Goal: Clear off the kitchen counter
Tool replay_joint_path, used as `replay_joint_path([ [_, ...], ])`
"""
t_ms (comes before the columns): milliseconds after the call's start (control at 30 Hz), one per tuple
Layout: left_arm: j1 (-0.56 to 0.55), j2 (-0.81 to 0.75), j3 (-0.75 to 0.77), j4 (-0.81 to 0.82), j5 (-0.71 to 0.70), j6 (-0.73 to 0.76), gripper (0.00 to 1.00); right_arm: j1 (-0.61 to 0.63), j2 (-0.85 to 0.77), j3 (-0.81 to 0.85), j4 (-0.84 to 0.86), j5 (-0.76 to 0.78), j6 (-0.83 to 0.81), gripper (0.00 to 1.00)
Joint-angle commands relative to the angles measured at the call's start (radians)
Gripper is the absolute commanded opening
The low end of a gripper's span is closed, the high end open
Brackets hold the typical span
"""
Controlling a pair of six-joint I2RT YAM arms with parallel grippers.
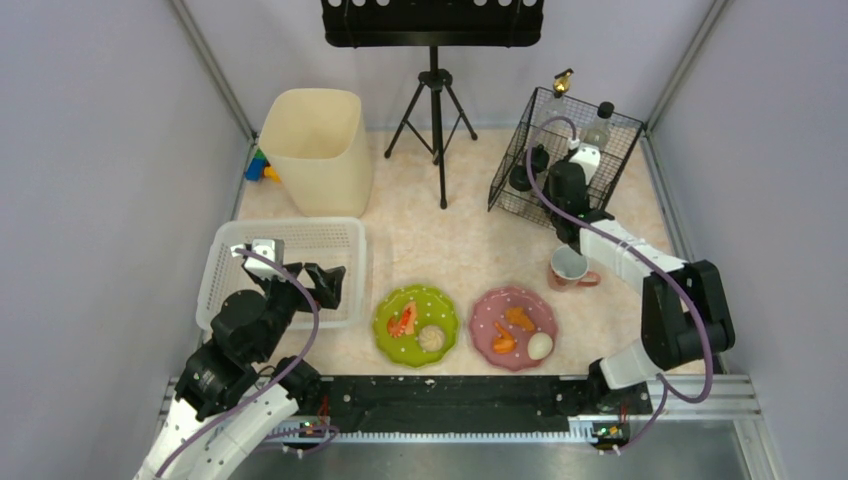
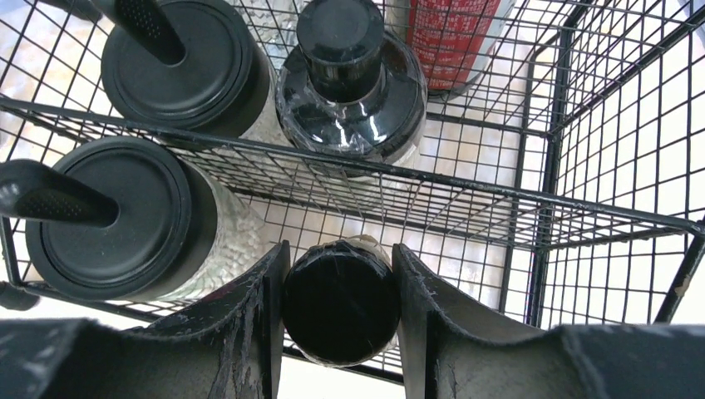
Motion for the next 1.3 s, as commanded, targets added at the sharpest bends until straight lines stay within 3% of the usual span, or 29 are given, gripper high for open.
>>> replay_joint_path([
  [0, 0.004, 0.016, 0.005, 0.039, 0.004, 0.016, 0.99, -0.019, 0.021, 0.006, 0.059, -0.009, 0.02, 0.4],
  [400, 0.004, 0.014, 0.005, 0.038, 0.003, 0.016, 0.99, -0.022, 0.02, 0.021, 0.049, -0.041, 0.027, 0.69],
  [733, 0.004, 0.017, 0.005, 0.038, 0.002, 0.016, 0.99, -0.02, -0.145, 0.028, -0.005, -0.084, 0.01, 0.74],
  [900, 0.004, 0.02, 0.005, 0.038, 0.001, 0.016, 0.99, -0.002, -0.258, 0.015, -0.043, -0.192, -0.011, 0.75],
  [1267, 0.004, 0.069, 0.009, 0.032, 0.001, 0.016, 0.99, 0.223, -0.4, -0.029, -0.078, -0.359, -0.101, 0.81],
])
